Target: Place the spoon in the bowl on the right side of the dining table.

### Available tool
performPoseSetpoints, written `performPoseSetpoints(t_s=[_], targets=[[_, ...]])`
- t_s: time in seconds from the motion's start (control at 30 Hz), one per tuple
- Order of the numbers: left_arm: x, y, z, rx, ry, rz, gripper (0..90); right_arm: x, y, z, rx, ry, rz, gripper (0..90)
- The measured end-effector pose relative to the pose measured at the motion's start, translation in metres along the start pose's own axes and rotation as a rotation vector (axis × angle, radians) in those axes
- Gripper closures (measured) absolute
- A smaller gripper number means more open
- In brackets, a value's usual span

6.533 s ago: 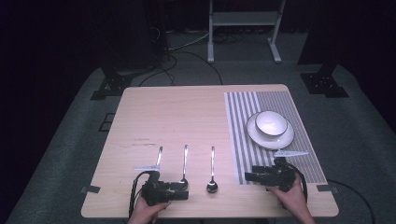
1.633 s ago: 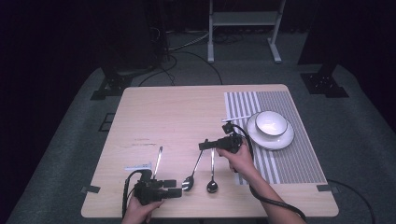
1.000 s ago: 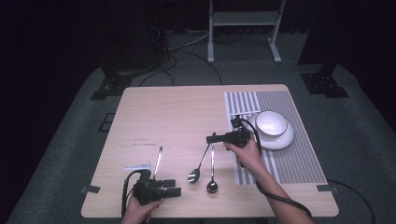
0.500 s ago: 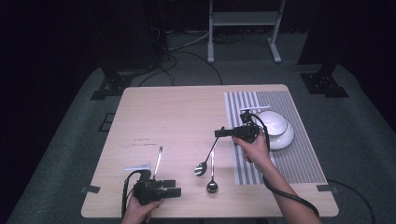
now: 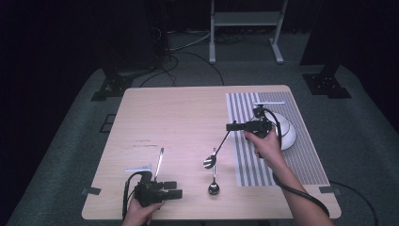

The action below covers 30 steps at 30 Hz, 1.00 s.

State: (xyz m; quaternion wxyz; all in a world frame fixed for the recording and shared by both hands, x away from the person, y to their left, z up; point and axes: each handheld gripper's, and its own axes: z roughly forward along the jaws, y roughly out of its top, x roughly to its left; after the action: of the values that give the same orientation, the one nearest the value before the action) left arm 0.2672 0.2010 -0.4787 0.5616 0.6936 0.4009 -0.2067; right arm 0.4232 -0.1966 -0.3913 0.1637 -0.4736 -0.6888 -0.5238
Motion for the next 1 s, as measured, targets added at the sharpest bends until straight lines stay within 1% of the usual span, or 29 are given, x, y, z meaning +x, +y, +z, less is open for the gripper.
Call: performPoseSetpoints(t_s=[0.43,0.6,0.67,1.0], targets=[[0.0,0.0,0.0,0.003,-0.001,0.005,5.8,-0.01,0.009,-0.028,-0.05,-0.038,0.031,88.9],[0.0,0.0,0.0,0.003,0.0,0.003,5.8,-0.014,0.012,-0.039,-0.072,-0.052,0.034,88.9],[0.0,0.0,0.0,0.003,-0.001,0.004,5.8,-0.015,0.013,-0.043,-0.081,-0.065,0.032,88.8],[0.001,0.0,0.0,0.005,0.0,0.006,5.8,-0.021,0.019,-0.06,-0.109,-0.102,0.044,88.8]])
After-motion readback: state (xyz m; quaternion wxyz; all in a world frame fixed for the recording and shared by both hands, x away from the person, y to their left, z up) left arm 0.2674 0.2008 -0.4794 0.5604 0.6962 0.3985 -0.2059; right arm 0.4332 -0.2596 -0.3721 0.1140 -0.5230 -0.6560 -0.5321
